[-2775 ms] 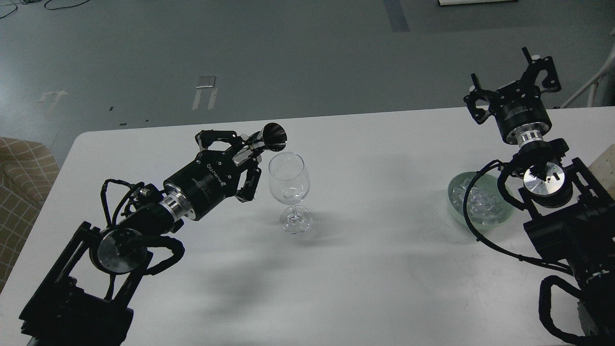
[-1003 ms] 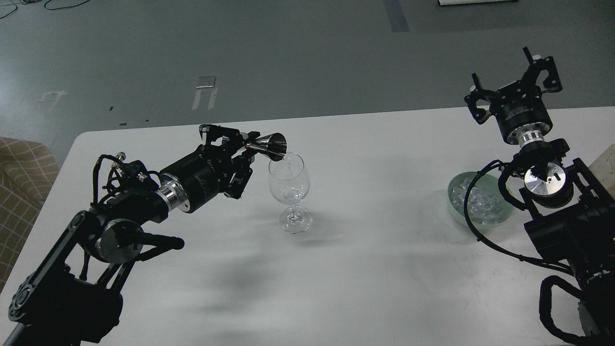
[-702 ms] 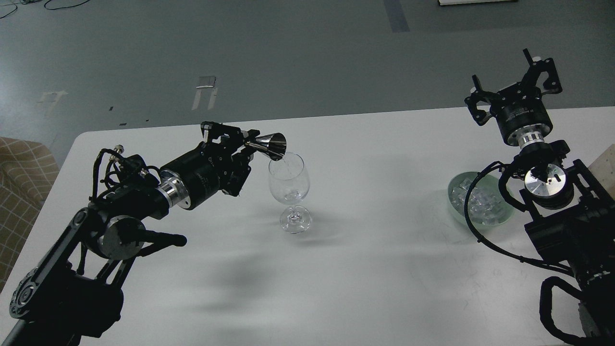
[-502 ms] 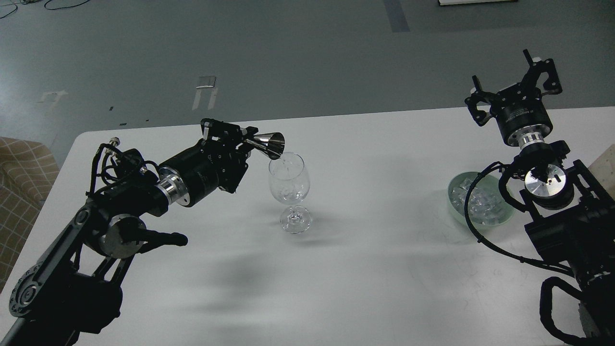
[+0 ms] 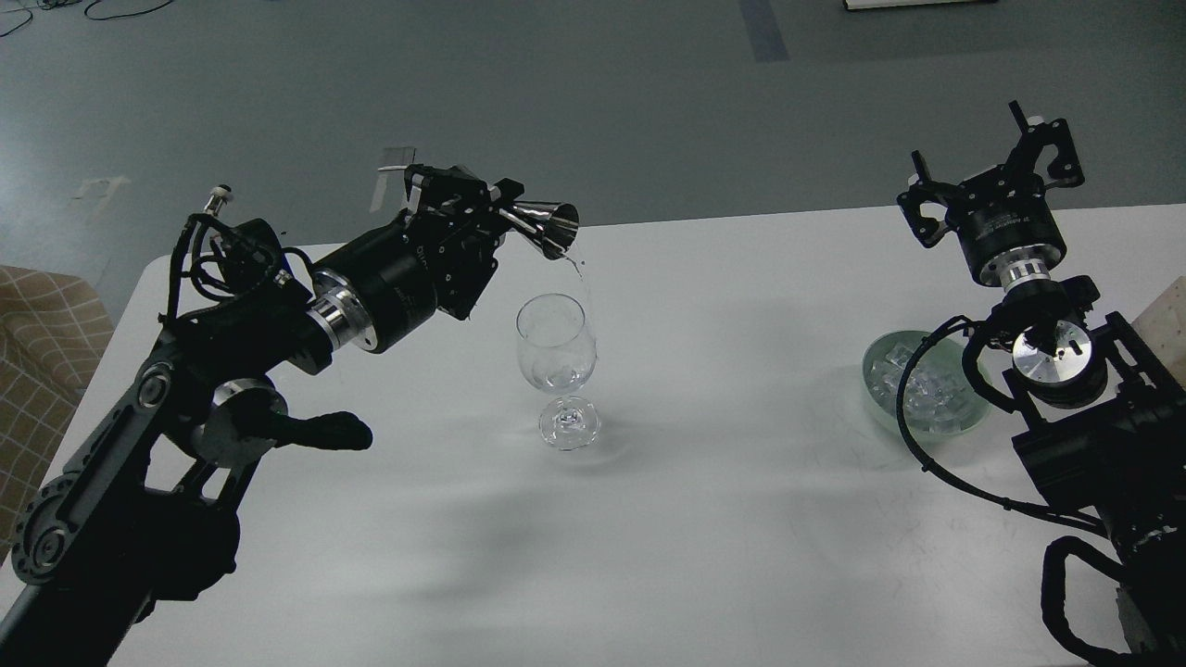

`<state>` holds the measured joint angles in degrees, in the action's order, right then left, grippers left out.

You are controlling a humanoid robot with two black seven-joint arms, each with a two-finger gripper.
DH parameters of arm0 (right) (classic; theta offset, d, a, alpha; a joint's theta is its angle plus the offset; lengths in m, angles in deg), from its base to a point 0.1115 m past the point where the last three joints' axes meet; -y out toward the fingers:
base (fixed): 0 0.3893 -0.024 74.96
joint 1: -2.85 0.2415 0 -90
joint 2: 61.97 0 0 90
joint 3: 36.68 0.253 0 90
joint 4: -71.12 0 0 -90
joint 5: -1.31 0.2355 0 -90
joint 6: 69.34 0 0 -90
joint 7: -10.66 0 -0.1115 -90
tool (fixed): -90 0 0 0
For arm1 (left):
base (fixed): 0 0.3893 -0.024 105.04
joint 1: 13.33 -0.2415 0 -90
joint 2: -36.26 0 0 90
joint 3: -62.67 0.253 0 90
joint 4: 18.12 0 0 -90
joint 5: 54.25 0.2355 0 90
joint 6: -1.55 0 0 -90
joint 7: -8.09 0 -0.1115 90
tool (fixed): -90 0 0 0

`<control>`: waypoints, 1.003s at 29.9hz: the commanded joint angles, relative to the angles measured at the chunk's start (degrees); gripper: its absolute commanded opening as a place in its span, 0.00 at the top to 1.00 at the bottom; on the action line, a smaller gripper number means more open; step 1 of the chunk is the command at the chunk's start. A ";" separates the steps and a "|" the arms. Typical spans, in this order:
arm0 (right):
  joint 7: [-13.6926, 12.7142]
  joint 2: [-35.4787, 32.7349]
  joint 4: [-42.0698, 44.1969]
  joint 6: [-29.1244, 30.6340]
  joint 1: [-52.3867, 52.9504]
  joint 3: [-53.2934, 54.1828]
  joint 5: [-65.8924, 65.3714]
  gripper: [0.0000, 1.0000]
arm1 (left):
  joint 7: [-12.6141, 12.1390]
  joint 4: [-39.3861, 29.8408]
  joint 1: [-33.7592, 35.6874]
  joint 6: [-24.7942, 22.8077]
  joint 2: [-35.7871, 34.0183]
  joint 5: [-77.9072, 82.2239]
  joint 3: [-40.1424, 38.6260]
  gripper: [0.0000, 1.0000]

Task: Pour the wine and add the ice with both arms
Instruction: 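Carry the jigger back with the left gripper and lower it to the table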

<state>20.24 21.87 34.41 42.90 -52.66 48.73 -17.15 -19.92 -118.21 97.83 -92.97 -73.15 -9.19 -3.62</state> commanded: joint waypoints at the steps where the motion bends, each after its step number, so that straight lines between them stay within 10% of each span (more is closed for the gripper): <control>1: 0.00 -0.52 0.15 0.08 0.05 0.02 0.00 0.00 | 0.00 0.42 -1.11 0.04 -0.37 0.38 0.02 0.81; 30: 0.00 -0.96 0.06 0.17 -0.39 -0.06 0.00 0.00 | 0.00 -0.28 -0.68 -12.44 -3.53 9.35 -0.07 0.81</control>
<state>20.24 20.83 34.42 43.00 -53.03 48.66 -17.15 -19.92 -118.47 96.99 -105.35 -76.71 0.10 -3.68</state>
